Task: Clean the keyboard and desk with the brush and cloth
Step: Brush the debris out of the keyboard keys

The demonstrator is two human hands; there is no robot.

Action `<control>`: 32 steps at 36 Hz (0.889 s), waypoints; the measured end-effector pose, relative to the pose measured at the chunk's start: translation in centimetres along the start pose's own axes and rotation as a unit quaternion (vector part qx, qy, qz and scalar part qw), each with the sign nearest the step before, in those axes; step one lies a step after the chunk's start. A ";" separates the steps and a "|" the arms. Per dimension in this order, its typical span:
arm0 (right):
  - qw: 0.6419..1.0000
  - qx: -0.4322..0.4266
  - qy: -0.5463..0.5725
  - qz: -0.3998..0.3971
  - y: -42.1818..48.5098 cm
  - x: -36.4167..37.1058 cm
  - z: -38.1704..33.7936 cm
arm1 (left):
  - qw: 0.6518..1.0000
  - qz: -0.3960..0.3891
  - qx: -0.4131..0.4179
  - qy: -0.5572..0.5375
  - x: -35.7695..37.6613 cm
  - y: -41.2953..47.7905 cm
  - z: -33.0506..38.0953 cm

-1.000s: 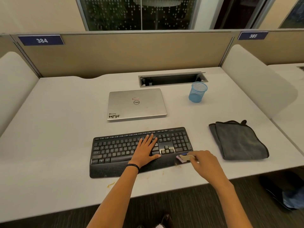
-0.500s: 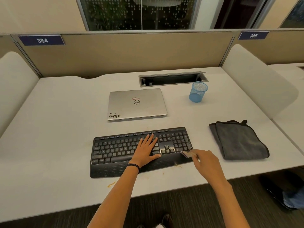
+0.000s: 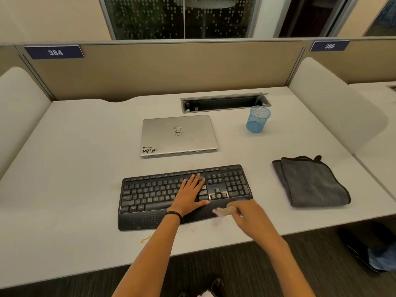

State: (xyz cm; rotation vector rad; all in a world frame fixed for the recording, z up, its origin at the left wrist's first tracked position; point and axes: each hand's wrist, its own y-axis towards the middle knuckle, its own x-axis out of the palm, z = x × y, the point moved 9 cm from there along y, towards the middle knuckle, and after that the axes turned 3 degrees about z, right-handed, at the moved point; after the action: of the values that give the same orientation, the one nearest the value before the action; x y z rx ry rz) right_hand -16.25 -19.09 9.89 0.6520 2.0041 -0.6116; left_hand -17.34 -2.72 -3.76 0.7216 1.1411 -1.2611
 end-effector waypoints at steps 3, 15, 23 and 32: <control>0.997 0.043 -0.005 0.062 -0.2 -2.8 1.8 | 1.000 -0.005 0.016 -0.012 -0.3 -0.3 -0.5; 0.996 0.039 -0.063 0.044 1.0 1.9 0.4 | 0.998 -0.010 0.004 -0.067 -1.3 -4.0 -6.5; 0.998 -0.065 0.001 0.001 0.3 4.9 -4.7 | 0.997 0.012 -0.014 -0.070 -1.3 -5.1 -6.5; 0.996 0.016 -0.043 0.076 0.8 0.4 -1.5 | 0.997 0.031 -0.019 -0.072 -1.3 -6.2 -7.1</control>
State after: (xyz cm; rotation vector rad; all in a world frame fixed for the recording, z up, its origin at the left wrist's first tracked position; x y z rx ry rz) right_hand -16.88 -17.43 10.11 0.7769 1.8487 -0.5704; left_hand -25.03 2.92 -3.84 0.6225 1.0162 -1.2160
